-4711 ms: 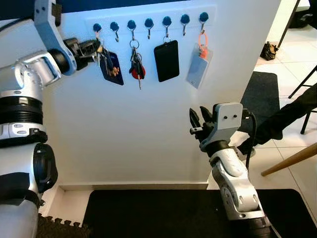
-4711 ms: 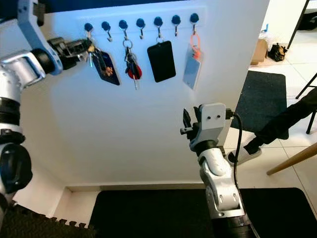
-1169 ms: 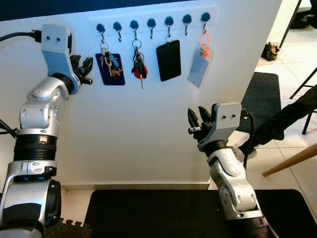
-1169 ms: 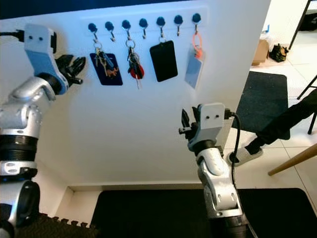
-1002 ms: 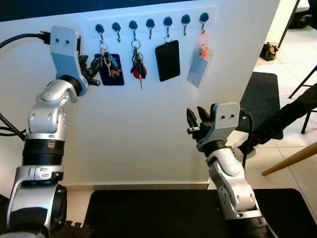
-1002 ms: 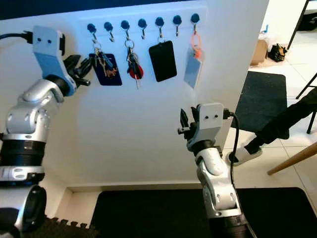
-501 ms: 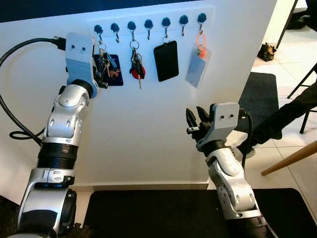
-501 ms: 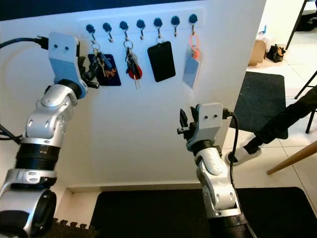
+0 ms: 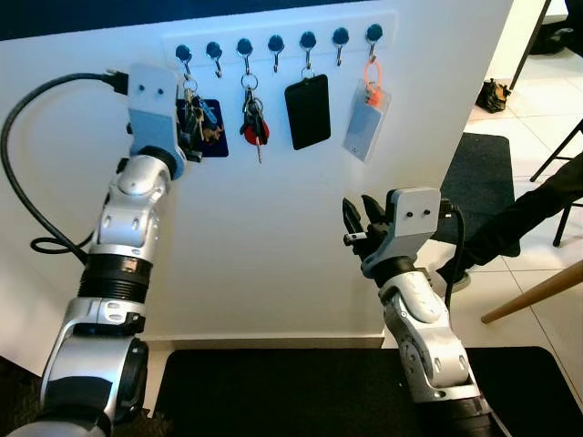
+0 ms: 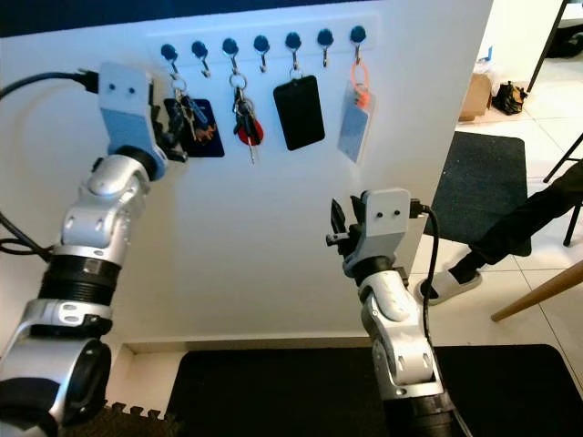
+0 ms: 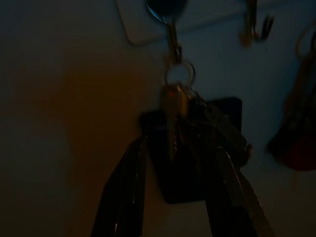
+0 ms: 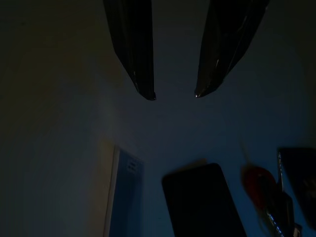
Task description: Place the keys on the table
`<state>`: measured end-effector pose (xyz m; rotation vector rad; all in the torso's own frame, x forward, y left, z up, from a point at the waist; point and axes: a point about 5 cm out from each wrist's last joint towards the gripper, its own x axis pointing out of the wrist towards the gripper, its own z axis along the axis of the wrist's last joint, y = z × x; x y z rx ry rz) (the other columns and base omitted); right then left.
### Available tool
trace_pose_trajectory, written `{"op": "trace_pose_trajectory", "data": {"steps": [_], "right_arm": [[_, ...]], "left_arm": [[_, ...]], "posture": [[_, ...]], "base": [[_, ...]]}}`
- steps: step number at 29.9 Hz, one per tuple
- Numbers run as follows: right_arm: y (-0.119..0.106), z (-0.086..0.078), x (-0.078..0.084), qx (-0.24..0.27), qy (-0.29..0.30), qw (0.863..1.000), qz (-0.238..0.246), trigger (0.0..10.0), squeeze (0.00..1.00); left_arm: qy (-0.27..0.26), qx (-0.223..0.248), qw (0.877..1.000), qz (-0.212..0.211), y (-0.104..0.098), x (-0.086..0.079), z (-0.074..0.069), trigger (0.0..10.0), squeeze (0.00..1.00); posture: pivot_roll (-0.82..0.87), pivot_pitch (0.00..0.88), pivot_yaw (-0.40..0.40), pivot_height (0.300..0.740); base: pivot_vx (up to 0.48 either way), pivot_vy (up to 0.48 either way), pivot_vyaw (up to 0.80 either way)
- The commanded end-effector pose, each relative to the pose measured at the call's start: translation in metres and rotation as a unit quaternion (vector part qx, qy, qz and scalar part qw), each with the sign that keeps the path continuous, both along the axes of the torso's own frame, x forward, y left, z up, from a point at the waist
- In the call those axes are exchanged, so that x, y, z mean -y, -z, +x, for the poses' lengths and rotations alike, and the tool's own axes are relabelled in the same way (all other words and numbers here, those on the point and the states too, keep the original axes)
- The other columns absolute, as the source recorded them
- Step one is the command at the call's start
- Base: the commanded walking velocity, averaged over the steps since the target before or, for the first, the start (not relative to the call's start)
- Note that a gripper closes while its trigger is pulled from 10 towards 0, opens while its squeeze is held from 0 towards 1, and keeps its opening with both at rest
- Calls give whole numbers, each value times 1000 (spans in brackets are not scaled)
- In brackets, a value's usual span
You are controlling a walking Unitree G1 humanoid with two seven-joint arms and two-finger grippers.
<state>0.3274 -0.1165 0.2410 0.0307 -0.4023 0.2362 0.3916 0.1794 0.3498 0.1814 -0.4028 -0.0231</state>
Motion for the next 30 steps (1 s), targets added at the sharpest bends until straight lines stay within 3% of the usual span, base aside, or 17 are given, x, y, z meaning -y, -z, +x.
{"op": "trace_pose_trajectory", "data": {"steps": [1,12,13,14,15,16,17,18,19,20,29,30], "right_arm": [[3,-1,-2,-5,-6,1000,4,10000,0],[4,-3,2,-8,4,1000,3,10000,0],[4,-3,3,-8,5,1000,3,10000,0],[4,-3,3,-8,5,1000,3,10000,0],[4,-3,3,-8,5,1000,3,10000,0],[4,-3,3,-8,5,1000,3,10000,0],[4,-3,3,-8,5,1000,3,10000,0],[4,-3,3,-8,5,1000,3,10000,0],[4,-3,3,-8,5,1000,4,10000,0],[4,-3,2,-8,5,1000,4,10000,0],[4,-2,1,-8,3,1000,5,10000,0],[4,-2,1,-8,2,1000,5,10000,0]], "left_arm": [[-4,9,1000,8,-4,3,2,10000,0],[-18,15,1000,13,-8,1,10,10000,0],[-18,14,1000,13,-8,1,11,7608,0],[-17,14,1000,14,-8,1,11,7608,0],[-18,14,1000,14,-8,1,12,6510,0],[-18,14,1000,14,-8,1,12,6510,0],[-19,15,1000,15,-8,1,12,4863,0],[-19,15,1000,15,-8,1,12,4863,0],[-21,16,1000,14,-8,0,12,2784,0],[-23,17,999,14,-9,-1,12,0,0],[-41,32,998,26,-12,-10,10,0,0],[-44,34,998,30,-12,-11,9,1373,0]], "posture": [[73,256,132,740],[60,264,141,740],[61,265,142,740],[61,265,142,740],[62,266,142,740],[62,266,142,740],[62,266,142,740],[62,266,142,740],[65,266,142,740],[65,266,142,740],[74,266,137,740],[75,266,137,740]], "base": [[0,0,0],[0,0,0],[0,0,0],[0,0,0],[0,0,0],[0,0,0],[0,0,0],[0,0,0],[0,0,0],[0,0,0],[0,0,0],[0,0,0]]}}
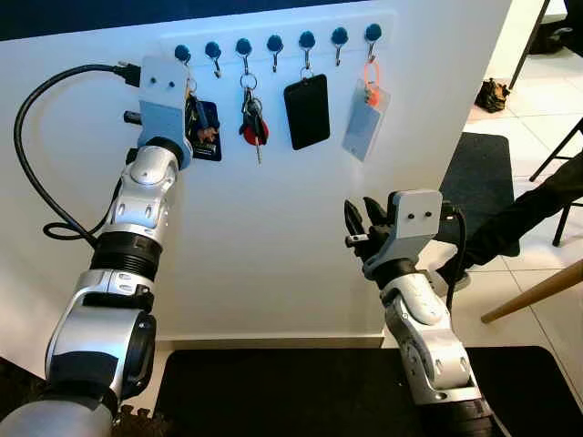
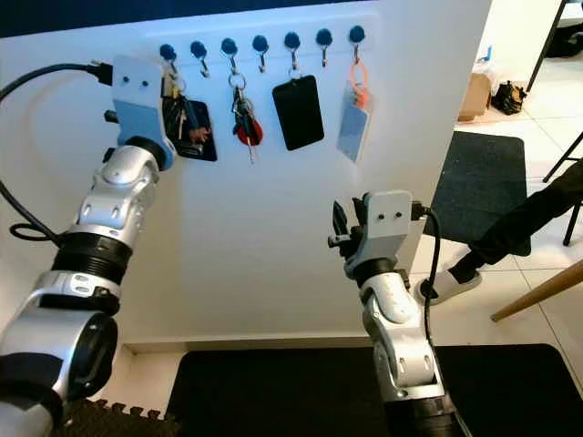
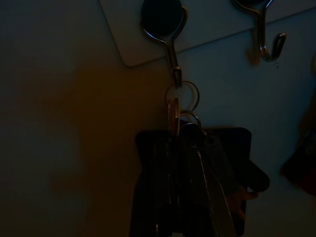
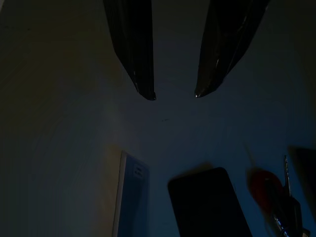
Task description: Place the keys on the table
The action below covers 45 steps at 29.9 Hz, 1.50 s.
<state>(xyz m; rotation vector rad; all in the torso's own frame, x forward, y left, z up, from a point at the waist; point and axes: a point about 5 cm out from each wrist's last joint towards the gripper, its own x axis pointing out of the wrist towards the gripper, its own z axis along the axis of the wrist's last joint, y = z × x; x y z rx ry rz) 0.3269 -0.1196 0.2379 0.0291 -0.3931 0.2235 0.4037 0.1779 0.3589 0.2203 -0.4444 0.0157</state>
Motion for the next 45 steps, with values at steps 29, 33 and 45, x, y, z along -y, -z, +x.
{"op": "trace_pose_trajectory", "data": {"steps": [29,33,45], "right_arm": [[2,-2,-2,-5,-4,1000,8,10000,0],[2,-2,-2,-5,-5,1000,8,10000,0],[2,-1,-3,-3,-7,1000,6,10000,0]], "left_arm": [[59,35,997,44,-25,-22,-42,10000,0],[61,37,997,34,-28,-20,-43,10000,0],[60,54,997,14,-39,-16,-43,10000,0]], "posture": [[84,265,140,740],[81,262,141,740],[78,255,136,740]], "base": [[0,0,0],[0,0,0],[0,0,0]]}}
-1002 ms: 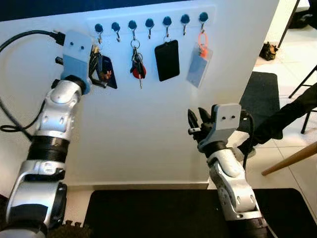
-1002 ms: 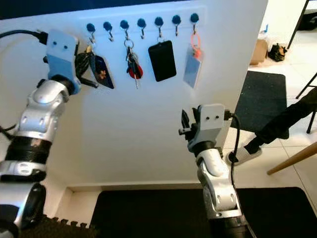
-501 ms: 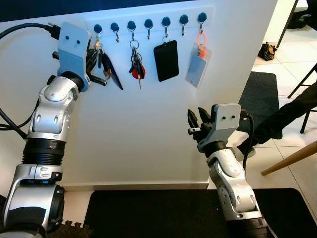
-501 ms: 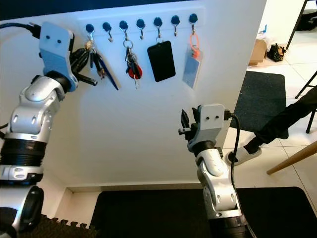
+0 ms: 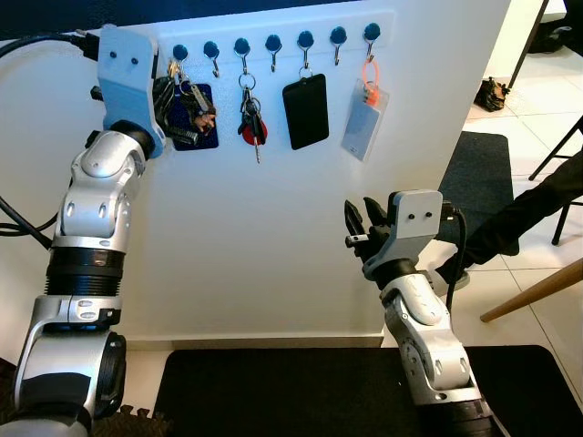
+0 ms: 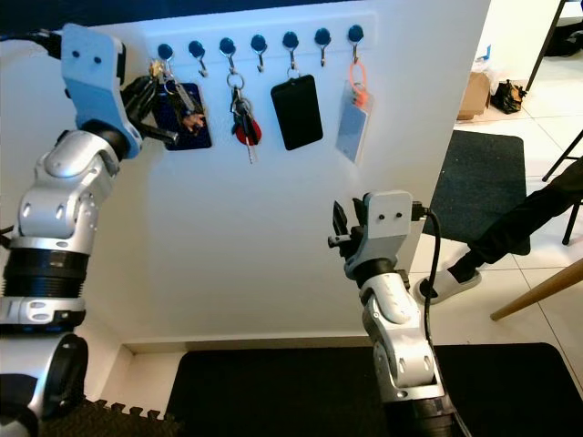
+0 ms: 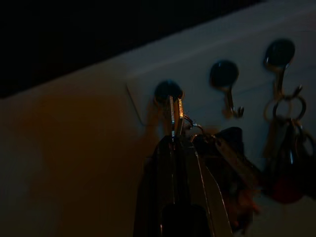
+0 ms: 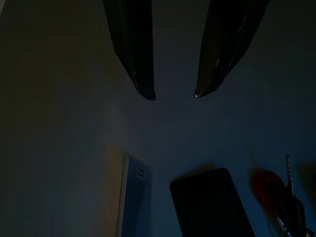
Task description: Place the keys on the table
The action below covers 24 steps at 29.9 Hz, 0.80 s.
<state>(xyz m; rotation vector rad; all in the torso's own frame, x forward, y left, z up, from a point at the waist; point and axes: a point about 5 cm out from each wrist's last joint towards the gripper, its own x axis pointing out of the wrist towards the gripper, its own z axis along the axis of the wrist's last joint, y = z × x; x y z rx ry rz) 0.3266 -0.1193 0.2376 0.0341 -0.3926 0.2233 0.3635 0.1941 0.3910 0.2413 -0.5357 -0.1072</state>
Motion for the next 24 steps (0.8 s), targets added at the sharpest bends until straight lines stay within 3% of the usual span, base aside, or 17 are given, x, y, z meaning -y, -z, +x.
{"op": "trace_pose_trajectory", "data": {"steps": [1,7,12,18,21,24], "right_arm": [[1,-1,-2,-3,-6,1000,4,10000,0],[1,0,-3,-2,-9,1000,4,10000,0],[1,0,-3,-2,-9,1000,4,10000,0],[1,-1,-3,-3,-6,1000,5,10000,0],[2,-1,-1,-4,-2,1000,5,10000,0],[2,-2,0,-4,-1,1000,5,10000,0]], "left_arm": [[0,15,1000,-12,-7,0,-3,10000,0],[20,31,999,1,-19,12,-3,10000,0],[31,30,998,36,-18,24,0,10000,0],[47,39,997,42,-23,30,-1,10000,0],[56,32,997,50,-21,31,-1,10000,0],[54,-8,993,103,-4,35,7,10000,0]], "posture": [[78,255,136,740],[80,254,134,740],[83,257,135,740],[78,263,143,740],[77,264,143,740],[82,267,143,740]], "base": [[0,0,0],[0,0,0],[0,0,0],[0,0,0],[0,0,0],[0,0,0]]}}
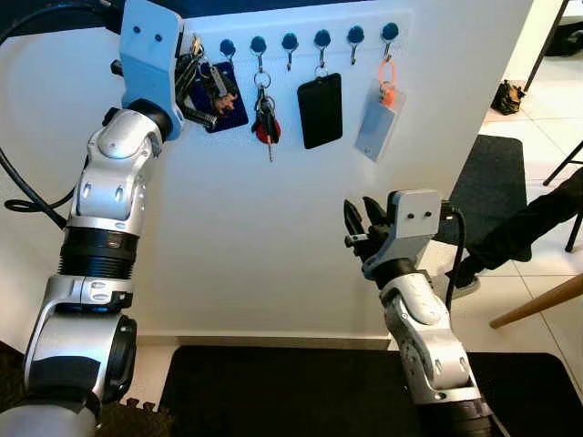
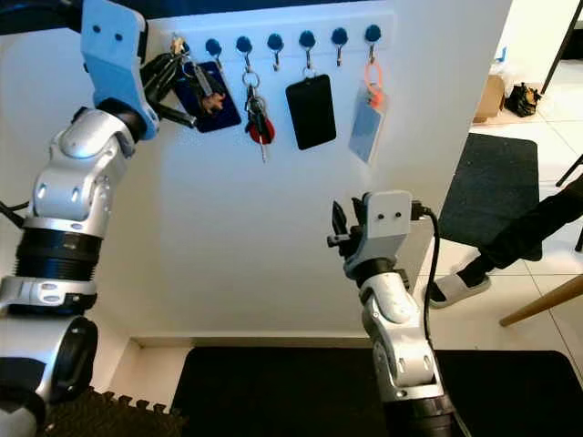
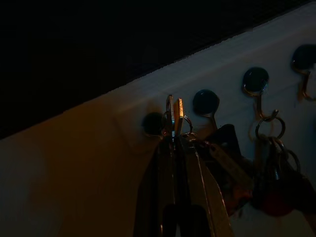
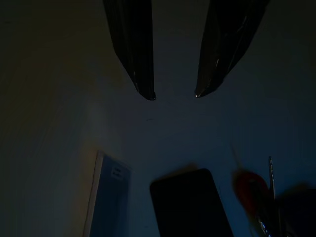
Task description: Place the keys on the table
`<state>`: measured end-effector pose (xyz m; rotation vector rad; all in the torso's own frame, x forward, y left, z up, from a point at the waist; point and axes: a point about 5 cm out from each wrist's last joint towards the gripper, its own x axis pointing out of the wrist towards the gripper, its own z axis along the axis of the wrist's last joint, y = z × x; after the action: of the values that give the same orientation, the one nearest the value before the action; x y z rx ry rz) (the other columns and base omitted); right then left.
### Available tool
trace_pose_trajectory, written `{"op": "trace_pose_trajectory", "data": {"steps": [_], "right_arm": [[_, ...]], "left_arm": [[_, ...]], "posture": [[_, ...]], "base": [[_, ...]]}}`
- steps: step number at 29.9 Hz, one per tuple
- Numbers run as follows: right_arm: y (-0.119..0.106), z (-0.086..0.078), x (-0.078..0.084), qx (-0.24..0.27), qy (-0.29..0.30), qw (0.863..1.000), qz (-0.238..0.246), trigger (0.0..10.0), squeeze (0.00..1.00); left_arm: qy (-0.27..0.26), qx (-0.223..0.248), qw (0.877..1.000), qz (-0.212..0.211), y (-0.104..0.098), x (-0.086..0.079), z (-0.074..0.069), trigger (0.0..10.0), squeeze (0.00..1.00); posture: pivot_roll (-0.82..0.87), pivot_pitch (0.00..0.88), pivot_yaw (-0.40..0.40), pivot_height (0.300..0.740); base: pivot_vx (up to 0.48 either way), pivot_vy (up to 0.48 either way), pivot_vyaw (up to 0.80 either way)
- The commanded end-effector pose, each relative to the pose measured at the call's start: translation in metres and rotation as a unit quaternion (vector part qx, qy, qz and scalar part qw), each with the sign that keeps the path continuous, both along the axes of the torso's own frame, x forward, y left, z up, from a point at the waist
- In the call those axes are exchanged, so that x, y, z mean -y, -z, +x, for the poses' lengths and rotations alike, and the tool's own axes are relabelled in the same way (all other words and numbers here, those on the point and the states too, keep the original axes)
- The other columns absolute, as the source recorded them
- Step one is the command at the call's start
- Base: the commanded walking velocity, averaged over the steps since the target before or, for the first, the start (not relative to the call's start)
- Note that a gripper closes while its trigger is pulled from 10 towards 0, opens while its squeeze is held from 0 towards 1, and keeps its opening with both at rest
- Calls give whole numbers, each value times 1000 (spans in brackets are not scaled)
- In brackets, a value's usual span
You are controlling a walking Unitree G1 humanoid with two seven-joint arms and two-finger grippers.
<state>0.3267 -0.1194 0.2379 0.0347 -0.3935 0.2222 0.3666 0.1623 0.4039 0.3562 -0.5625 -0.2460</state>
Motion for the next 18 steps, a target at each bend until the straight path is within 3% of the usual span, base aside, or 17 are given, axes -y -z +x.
{"op": "trace_pose_trajectory", "data": {"steps": [1,12,15,18], "right_arm": [[2,-2,-1,-5,-2,1000,5,10000,0],[1,0,-3,-4,-5,1000,5,10000,0],[2,-2,-1,-5,0,1000,5,10000,0],[4,-4,2,-6,5,1000,4,10000,0]], "left_arm": [[0,-17,999,32,9,3,4,10000,0],[-25,-11,1000,1,-1,6,17,10000,0],[14,-2,999,-38,-11,0,9,10000,0],[66,-20,997,-38,2,-7,0,10000,0]], "posture": [[82,267,143,740],[79,271,140,740],[74,273,150,740],[71,273,156,740]], "base": [[0,0,0],[0,0,0],[0,0,0],[0,0,0]]}}
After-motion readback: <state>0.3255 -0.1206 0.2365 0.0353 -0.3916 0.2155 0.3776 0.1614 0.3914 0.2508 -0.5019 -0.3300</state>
